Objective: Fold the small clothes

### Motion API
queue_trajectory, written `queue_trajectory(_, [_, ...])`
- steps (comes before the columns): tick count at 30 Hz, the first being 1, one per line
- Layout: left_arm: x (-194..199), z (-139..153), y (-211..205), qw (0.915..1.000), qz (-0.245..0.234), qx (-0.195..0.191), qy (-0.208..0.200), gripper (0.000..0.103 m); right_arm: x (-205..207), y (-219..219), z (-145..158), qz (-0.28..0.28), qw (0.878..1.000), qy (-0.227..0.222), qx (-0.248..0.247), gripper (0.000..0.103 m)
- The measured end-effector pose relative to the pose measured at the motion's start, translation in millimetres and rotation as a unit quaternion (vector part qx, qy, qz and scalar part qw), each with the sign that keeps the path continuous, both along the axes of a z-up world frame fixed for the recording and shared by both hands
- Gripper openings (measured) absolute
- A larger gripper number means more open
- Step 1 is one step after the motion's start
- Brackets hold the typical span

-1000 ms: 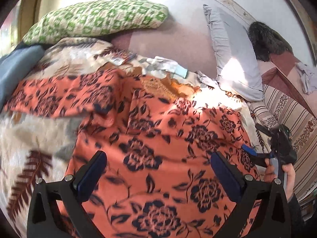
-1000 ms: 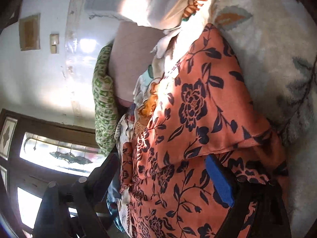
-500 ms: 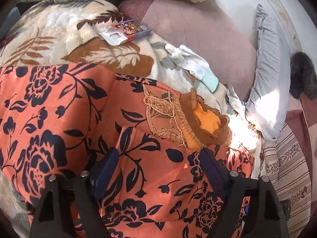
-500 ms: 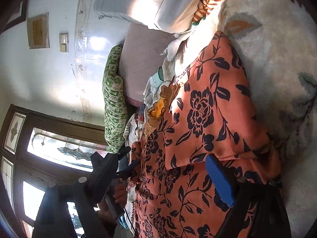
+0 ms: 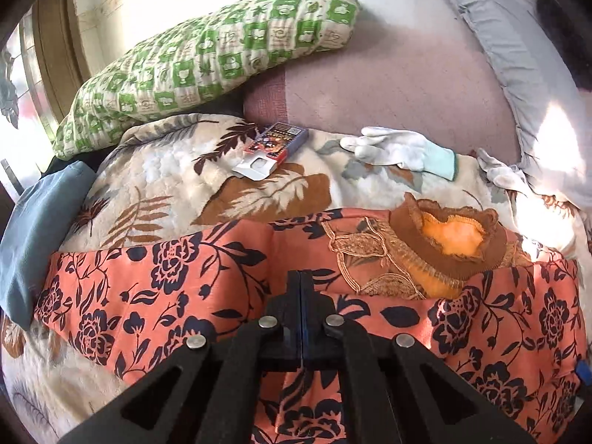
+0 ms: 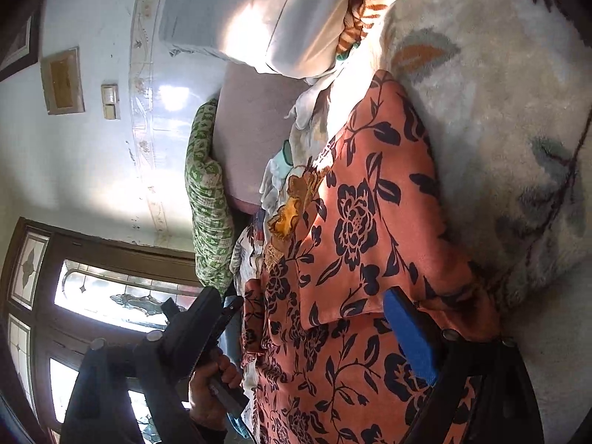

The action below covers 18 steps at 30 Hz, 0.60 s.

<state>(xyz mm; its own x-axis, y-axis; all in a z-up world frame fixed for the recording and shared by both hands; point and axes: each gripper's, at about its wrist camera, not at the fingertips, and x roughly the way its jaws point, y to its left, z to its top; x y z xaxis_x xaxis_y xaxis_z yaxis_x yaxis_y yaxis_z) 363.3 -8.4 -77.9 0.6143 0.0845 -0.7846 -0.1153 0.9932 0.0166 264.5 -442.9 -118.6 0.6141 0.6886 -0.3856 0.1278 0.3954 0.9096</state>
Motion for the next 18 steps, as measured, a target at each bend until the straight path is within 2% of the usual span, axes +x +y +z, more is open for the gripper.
queue_trajectory(2, [6,-12,7,0.9984,0.003,-0.045,0.034,0.000,0,0,-1,0.000,1.000,0.000,0.000,0.091])
queue_trajectory(4, [12,-21,16,0.9950,0.006,-0.086,0.050,0.017,0,0,-1,0.000,1.000,0.001,0.000,0.091])
queue_trajectory(5, [16,-24,18,0.9925,0.005,-0.106,0.061,0.044,0,-1,-1,0.000,1.000,0.001,0.000,0.091])
queue_trajectory(7, [20,-25,24,0.9876,0.005,-0.141,0.068,0.071,-2,-3,-1,-0.004,1.000,0.000,0.001,0.091])
queue_trajectory(10, [26,-22,29,0.9830,0.001,-0.170,0.069,0.072,-1,-6,-2,-0.006,1.000,0.001,0.004,0.091])
queue_trajectory(13, [27,-32,20,0.9708,0.002,-0.217,0.102,0.071,-1,-6,-3,-0.003,1.000,0.002,0.002,0.091])
queue_trajectory(14, [27,-34,18,0.9691,0.003,-0.224,0.104,0.071,-1,-6,-2,-0.003,1.000,0.002,0.002,0.091])
queue_trajectory(18, [29,-38,17,0.9721,0.016,-0.211,0.102,0.071,-1,-7,-2,-0.005,1.000,0.003,0.002,0.091])
